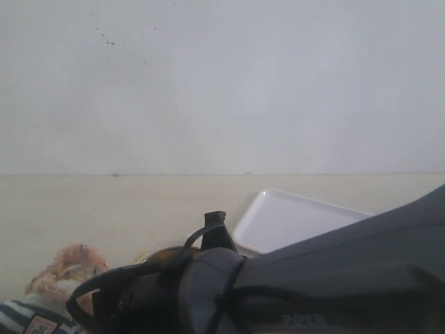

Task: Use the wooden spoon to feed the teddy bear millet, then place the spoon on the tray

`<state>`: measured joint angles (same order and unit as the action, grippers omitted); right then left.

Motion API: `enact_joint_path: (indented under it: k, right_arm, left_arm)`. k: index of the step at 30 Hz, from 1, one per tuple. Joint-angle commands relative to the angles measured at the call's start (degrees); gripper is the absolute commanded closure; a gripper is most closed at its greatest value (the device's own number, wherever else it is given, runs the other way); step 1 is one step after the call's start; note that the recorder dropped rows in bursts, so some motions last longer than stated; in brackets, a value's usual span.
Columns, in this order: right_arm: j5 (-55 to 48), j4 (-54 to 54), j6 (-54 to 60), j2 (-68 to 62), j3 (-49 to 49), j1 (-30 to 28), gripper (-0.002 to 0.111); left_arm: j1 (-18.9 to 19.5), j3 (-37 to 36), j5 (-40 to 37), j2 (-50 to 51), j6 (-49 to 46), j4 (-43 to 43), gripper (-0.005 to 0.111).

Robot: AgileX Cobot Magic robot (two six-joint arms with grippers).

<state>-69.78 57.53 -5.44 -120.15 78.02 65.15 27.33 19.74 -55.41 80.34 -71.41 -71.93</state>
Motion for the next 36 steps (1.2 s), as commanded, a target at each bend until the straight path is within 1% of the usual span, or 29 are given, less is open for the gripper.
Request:
enact_joint_path:
  k: [1,8,15,19,24,30,36]
  right_arm:
    - [-0.18,-2.66,-0.17,0.31,1.10,0.12,0.100]
    - [-0.18,-8.01,-0.14,0.29,5.31,0.12,0.100]
    - [-0.18,-13.78,0.01,0.29,5.65,-0.09,0.100]
    - [-0.18,-14.82,-0.17,0.29,6.25,-0.09,0.100]
    - [-0.18,-16.91,-0.38,0.38,9.27,-0.09,0.100]
    - [-0.18,-21.93,-0.63,1.63,10.21,-1.84,0.100]
    - [-0.18,-22.19,-1.56,3.06,10.21,-3.90,0.100]
  left_arm:
    - [0.16,-0.19,-0.85,-0.50,-0.26,-1.11,0.103]
    - [0.16,-0.19,-0.85,-0.50,-0.26,-1.11,0.103]
    - [0.16,-0.19,-0.85,-0.50,-0.26,-1.11,0.103]
    - [0.16,-0.19,-0.85,-0.50,-0.26,-1.11,0.103]
    - [0.16,-0.19,-0.85,-0.50,-0.26,-1.11,0.103]
    - [0.16,-0.19,-0.85,-0.50,-0.26,-1.11,0.103]
    - [0.16,-0.19,-0.85,-0.50,-0.26,-1.11,0.103]
